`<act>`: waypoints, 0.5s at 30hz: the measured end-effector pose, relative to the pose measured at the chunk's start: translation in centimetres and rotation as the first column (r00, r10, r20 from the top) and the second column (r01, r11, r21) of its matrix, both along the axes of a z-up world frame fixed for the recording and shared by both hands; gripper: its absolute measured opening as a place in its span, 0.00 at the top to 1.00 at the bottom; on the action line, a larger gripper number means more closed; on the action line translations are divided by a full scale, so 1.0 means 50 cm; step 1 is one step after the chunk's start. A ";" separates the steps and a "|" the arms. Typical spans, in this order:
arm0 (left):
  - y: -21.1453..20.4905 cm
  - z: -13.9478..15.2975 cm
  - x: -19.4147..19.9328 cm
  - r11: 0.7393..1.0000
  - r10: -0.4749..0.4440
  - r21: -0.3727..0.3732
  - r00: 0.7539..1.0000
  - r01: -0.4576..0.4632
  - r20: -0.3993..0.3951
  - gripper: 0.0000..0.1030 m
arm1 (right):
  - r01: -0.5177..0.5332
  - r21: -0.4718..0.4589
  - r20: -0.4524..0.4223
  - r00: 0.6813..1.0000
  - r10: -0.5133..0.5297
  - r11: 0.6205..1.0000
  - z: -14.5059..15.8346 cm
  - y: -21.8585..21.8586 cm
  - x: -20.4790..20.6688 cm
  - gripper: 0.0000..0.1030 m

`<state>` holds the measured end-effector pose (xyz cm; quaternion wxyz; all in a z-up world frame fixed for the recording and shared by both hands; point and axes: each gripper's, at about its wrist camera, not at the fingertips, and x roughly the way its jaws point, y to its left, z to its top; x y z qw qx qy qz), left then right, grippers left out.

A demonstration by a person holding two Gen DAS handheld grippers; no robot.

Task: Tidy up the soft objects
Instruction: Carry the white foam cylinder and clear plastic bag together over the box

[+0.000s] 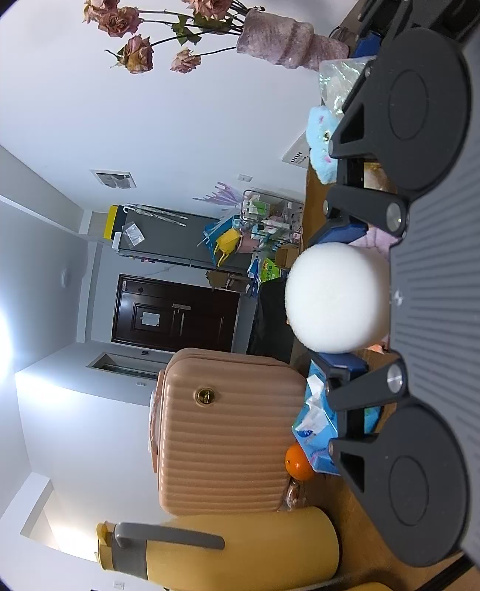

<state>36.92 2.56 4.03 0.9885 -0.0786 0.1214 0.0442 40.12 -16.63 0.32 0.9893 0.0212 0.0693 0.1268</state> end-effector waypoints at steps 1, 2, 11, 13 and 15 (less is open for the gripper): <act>0.000 0.001 0.007 1.000 0.000 -0.002 1.000 0.000 0.000 0.44 | -0.001 0.000 0.001 1.000 0.001 1.000 0.000 0.002 0.006 0.67; -0.001 0.001 0.013 1.000 -0.002 -0.003 1.000 0.002 0.002 0.44 | -0.001 0.000 0.002 1.000 0.001 1.000 0.000 0.004 0.011 0.67; -0.005 -0.006 0.061 1.000 -0.008 0.006 1.000 0.008 -0.003 0.44 | -0.011 0.005 0.000 1.000 0.011 1.000 0.000 0.018 0.067 0.67; -0.006 -0.008 0.074 1.000 -0.011 0.007 1.000 0.011 -0.004 0.44 | -0.014 0.005 -0.002 1.000 0.014 1.000 -0.001 0.019 0.080 0.67; -0.009 -0.010 0.088 1.000 -0.016 0.008 1.000 0.016 -0.007 0.44 | -0.015 0.002 -0.003 1.000 0.015 1.000 -0.001 0.020 0.094 0.67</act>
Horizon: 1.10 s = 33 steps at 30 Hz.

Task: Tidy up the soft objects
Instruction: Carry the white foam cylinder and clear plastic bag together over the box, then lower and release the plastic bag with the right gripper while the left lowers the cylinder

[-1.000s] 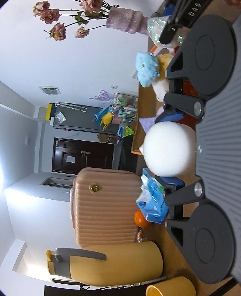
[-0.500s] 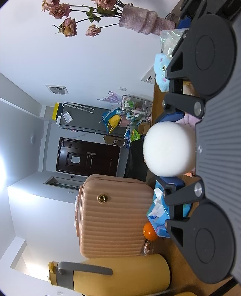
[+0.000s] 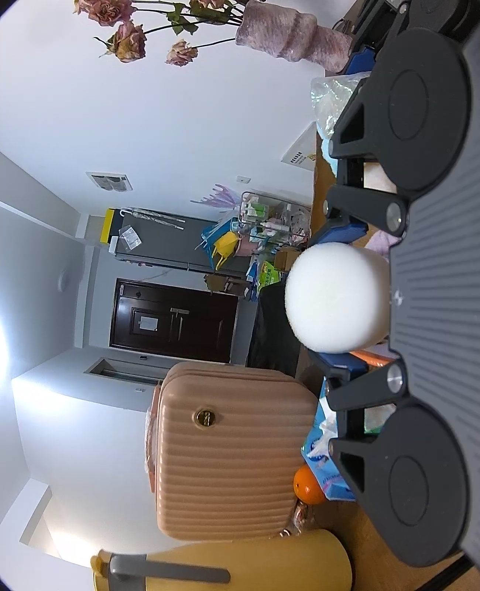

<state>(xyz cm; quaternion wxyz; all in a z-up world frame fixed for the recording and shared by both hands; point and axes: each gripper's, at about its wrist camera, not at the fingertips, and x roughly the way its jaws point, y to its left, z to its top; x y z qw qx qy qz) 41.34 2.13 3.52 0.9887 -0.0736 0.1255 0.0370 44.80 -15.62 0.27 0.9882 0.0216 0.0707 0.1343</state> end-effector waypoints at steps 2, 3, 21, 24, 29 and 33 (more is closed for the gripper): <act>-0.004 -0.004 0.012 1.000 -0.005 0.002 1.000 0.005 -0.005 0.44 | -0.001 -0.002 0.001 1.000 0.001 1.000 0.000 0.000 0.012 0.67; -0.005 -0.006 0.020 1.000 -0.008 0.004 1.000 0.008 -0.008 0.44 | -0.001 -0.004 0.002 1.000 0.001 1.000 0.000 0.000 0.019 0.67; -0.038 -0.031 0.124 0.998 -0.049 0.041 0.998 0.051 -0.037 0.44 | -0.023 -0.012 -0.108 0.994 0.022 1.000 -0.004 -0.010 0.125 0.66; -0.044 -0.036 0.140 0.997 -0.052 0.054 0.998 0.055 -0.047 0.44 | -0.033 -0.023 -0.144 0.989 0.030 0.999 -0.012 -0.005 0.145 0.66; -0.043 -0.053 0.158 0.996 -0.061 0.058 0.994 0.066 -0.086 0.44 | -0.048 -0.056 -0.199 0.979 0.036 0.997 -0.035 0.010 0.155 0.66; -0.047 -0.071 0.161 0.995 -0.062 0.076 0.991 0.071 -0.114 0.44 | -0.051 -0.040 -0.229 0.973 0.040 0.998 -0.043 0.009 0.159 0.66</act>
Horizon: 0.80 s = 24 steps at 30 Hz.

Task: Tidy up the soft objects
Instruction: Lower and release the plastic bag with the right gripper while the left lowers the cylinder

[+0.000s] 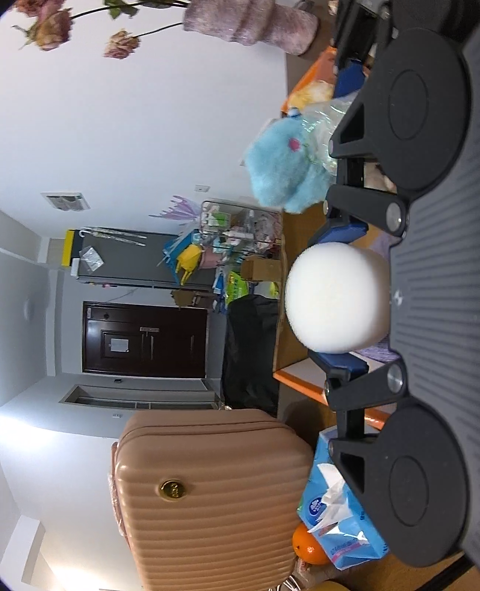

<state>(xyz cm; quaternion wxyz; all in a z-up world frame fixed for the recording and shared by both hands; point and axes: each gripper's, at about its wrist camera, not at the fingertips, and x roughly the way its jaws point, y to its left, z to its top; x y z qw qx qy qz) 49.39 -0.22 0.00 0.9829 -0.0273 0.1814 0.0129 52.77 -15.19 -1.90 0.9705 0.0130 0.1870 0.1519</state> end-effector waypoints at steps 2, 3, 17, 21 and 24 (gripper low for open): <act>-0.004 -0.005 0.005 1.000 -0.004 0.011 1.000 0.004 -0.010 0.44 | 0.001 0.012 -0.033 0.999 0.000 1.000 -0.004 -0.003 0.007 0.65; -0.004 -0.006 0.005 1.000 -0.007 0.013 1.000 0.007 -0.012 0.44 | 0.001 0.019 -0.054 0.999 0.000 1.000 -0.006 -0.005 0.012 0.65; -0.015 -0.026 0.002 0.999 -0.024 0.049 0.999 0.025 -0.021 0.43 | 0.021 0.072 -0.189 0.982 -0.007 0.997 -0.029 -0.018 0.046 0.63; -0.016 -0.023 -0.002 0.999 -0.019 0.050 1.000 0.019 -0.008 0.38 | 0.032 0.072 -0.178 0.984 -0.018 0.997 -0.030 -0.021 0.041 0.58; -0.011 -0.020 -0.005 0.999 -0.002 0.035 1.000 0.002 0.003 0.24 | 0.046 0.070 -0.156 0.987 -0.035 0.996 -0.028 -0.019 0.029 0.52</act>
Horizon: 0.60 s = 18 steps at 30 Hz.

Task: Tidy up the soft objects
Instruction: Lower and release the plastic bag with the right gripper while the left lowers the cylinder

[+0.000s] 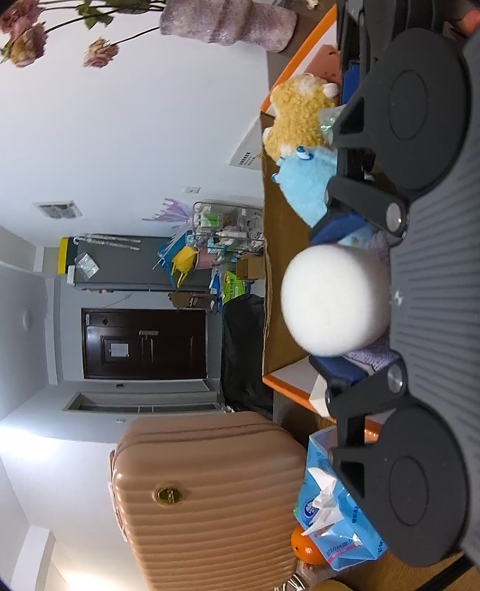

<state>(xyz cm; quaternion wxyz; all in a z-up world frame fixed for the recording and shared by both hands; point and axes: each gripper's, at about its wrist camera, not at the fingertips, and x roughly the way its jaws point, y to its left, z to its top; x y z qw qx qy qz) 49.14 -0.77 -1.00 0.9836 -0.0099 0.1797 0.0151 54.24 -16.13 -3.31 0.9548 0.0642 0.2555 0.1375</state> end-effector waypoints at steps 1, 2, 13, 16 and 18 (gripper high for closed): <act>0.002 0.002 -0.002 1.000 0.009 -0.003 1.000 -0.008 0.007 0.21 | 0.007 0.001 0.011 1.000 -0.007 1.000 0.001 -0.002 -0.004 0.46; 0.003 0.004 -0.004 1.000 0.018 -0.006 1.000 -0.018 0.017 0.15 | 0.013 0.003 0.020 1.000 -0.013 1.000 0.002 -0.001 -0.014 0.42; 0.014 0.016 -0.023 0.998 0.045 -0.055 0.996 -0.041 0.073 0.00 | 0.068 0.011 0.086 0.994 -0.069 0.998 0.015 -0.020 -0.039 0.08; 0.016 0.018 -0.024 0.997 0.048 -0.059 0.996 -0.044 0.070 0.00 | 0.079 0.012 0.089 0.993 -0.080 0.997 0.015 -0.023 -0.043 0.03; 0.019 0.020 -0.024 0.998 0.047 -0.056 0.996 -0.043 0.072 0.00 | 0.087 0.018 0.090 0.992 -0.088 0.996 0.015 -0.025 -0.049 0.02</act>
